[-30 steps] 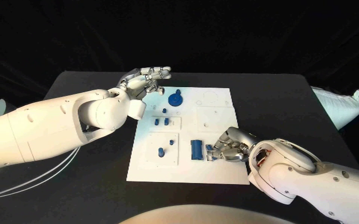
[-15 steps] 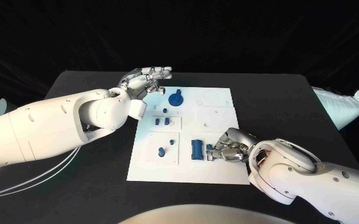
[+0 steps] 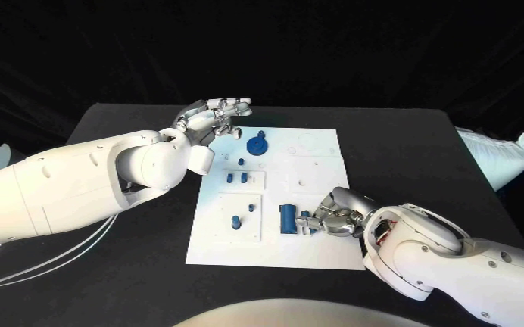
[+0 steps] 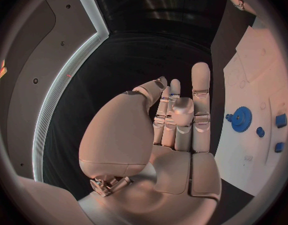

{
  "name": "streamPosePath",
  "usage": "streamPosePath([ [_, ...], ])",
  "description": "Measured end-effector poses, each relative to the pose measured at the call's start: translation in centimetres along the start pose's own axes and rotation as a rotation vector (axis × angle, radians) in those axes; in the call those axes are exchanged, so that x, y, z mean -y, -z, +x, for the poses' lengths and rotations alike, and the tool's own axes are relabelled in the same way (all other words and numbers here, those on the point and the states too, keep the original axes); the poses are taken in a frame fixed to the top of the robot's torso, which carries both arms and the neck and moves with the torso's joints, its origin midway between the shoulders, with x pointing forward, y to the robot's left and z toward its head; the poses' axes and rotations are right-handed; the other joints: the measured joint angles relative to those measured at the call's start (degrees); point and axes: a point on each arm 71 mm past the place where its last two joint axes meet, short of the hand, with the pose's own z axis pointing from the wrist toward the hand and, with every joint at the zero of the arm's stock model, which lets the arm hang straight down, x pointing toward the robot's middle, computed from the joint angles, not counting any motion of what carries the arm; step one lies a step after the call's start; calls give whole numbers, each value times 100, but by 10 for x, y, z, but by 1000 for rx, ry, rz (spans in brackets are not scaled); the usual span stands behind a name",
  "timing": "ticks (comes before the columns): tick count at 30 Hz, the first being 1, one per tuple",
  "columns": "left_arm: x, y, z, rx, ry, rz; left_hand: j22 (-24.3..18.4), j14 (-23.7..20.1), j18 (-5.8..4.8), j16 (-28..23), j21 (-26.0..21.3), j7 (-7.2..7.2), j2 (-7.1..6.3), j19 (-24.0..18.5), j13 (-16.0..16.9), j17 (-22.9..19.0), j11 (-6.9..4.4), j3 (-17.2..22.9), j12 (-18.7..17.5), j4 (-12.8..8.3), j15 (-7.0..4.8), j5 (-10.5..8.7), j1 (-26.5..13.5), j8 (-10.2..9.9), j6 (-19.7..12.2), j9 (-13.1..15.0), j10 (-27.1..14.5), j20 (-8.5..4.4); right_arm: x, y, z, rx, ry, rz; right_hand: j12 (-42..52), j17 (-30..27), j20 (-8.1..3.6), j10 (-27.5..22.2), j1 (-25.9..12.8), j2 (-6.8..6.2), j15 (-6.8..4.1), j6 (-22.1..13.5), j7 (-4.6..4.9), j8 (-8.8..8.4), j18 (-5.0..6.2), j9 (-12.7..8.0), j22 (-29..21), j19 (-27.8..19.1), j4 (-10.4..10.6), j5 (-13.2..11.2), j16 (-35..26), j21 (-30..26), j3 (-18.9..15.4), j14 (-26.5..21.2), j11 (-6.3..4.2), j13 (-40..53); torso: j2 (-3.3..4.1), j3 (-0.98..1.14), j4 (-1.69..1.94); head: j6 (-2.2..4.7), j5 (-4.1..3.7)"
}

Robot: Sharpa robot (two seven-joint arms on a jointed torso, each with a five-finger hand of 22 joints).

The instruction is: Assemble the parts on the task board

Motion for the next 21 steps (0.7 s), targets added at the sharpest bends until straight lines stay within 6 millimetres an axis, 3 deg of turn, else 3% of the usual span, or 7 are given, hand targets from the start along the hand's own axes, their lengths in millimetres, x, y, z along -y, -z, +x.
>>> streamPosePath([
  [7,0,0,0,-1,0,0,0,0,0,0,0,0,0,0,-1,0,0,0,0,0,0,0,0,0,0,0,0,0,0,2,-1,5,1,-4,0,0,0,0,-1,1,0,0,0,0,0,15,31,0,-16,0,22,22,-88,0,0,3,-3,1,-3,4,-4],
  [21,0,0,-1,0,-1,0,1,0,0,0,0,0,0,0,-1,1,0,0,0,0,0,0,0,0,0,0,0,0,1,9,-4,25,3,-12,0,-1,-22,21,10,130,0,21,-22,-1,0,49,66,-22,-15,156,44,44,-248,0,-21,2,-1,3,-6,15,-11],
])
